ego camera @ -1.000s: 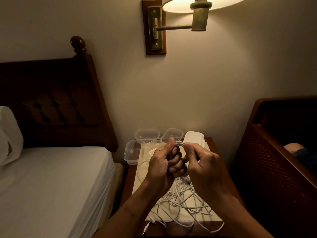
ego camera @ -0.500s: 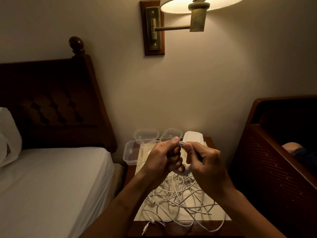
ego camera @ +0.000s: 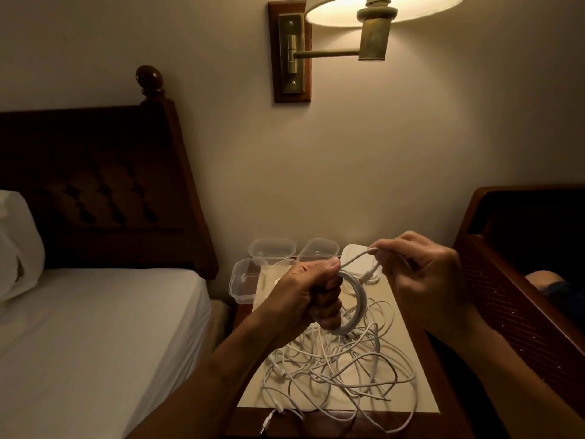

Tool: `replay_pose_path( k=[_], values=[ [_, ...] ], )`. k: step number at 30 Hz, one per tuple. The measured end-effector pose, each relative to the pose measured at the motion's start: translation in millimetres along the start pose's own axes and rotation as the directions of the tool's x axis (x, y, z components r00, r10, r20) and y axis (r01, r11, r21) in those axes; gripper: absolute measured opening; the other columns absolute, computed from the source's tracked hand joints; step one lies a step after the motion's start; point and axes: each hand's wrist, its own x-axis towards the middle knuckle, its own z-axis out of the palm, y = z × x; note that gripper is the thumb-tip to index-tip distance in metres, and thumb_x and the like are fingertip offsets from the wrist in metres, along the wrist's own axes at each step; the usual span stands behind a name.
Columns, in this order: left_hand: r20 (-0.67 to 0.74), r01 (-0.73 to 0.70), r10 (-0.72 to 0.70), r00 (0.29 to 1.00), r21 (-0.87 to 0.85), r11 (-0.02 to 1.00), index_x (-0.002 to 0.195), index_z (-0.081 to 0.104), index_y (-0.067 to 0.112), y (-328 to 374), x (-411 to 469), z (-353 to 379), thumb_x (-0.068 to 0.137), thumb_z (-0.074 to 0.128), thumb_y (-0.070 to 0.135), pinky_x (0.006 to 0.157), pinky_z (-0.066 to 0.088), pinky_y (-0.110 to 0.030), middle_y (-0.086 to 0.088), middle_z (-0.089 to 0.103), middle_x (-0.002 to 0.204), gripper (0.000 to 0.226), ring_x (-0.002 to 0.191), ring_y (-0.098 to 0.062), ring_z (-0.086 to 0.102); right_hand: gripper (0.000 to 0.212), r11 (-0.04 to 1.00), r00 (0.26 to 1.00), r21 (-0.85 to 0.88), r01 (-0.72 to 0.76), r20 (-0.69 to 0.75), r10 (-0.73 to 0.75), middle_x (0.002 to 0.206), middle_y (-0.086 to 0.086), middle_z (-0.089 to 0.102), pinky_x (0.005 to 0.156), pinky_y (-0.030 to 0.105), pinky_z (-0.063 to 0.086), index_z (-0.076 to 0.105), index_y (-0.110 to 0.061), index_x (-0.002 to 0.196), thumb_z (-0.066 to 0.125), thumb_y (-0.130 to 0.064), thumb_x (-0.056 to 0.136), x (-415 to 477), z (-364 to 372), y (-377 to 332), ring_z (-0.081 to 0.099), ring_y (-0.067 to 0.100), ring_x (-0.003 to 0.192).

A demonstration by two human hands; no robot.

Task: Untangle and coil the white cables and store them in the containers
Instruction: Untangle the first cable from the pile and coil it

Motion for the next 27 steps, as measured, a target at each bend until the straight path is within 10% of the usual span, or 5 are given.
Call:
replay_pose_path(
  k=[5, 15, 21, 27],
  values=[
    [0.053, 0.004, -0.005, 0.999, 0.029, 1.0, 0.072, 0.049, 0.016, 6, -1, 4, 0.109, 0.04, 0.029, 0.049, 0.031, -0.026, 0.001, 0.025, 0.06, 0.039, 0.049, -0.014, 0.025, 0.017, 0.745, 0.918, 0.577, -0.335, 0.022, 0.395, 0.073, 0.01, 0.071, 0.057, 0.028, 0.054, 0.077, -0.006, 0.096, 0.065, 0.004, 0.09, -3, 22, -6, 0.06, 0.019, 0.06],
    [-0.073, 0.001, 0.013, 0.997, 0.195, 0.981, 0.072, 0.048, 0.015, 6, -1, 2, 0.109, 0.039, 0.03, 0.048, 0.03, -0.026, -0.003, 0.025, 0.06, 0.041, 0.049, -0.016, 0.024, 0.038, 0.344, 0.739, 0.713, -0.611, 0.358, 0.571, 0.089, 0.02, 0.075, 0.072, 0.034, 0.057, 0.066, -0.007, 0.114, 0.071, -0.012, 0.077, -16, 37, -18, 0.073, 0.029, 0.082],
    [-0.157, 0.003, 0.029, 0.987, 0.199, 0.98, 0.073, 0.046, 0.014, 1, 1, -2, 0.109, 0.038, 0.032, 0.048, 0.031, -0.027, -0.002, 0.025, 0.058, 0.041, 0.049, -0.016, 0.025, 0.026, 0.41, 0.77, 0.706, -0.578, 0.306, 0.559, 0.1, 0.021, 0.074, 0.084, 0.043, 0.058, 0.069, -0.013, 0.119, 0.06, -0.011, 0.094, -20, 36, -23, 0.071, 0.037, 0.097],
    [-0.195, 0.007, 0.034, 0.98, 0.206, 0.978, 0.08, 0.05, 0.008, -1, 1, -4, 0.109, 0.04, 0.034, 0.049, 0.03, -0.029, -0.005, 0.025, 0.06, 0.04, 0.052, -0.019, 0.024, 0.041, 0.729, 0.892, 0.515, -0.451, 0.284, 0.352, 0.097, 0.008, 0.073, 0.076, 0.039, 0.062, 0.059, -0.03, 0.11, 0.079, -0.013, 0.079, -30, 36, -30, 0.071, 0.023, 0.096]
  ],
)
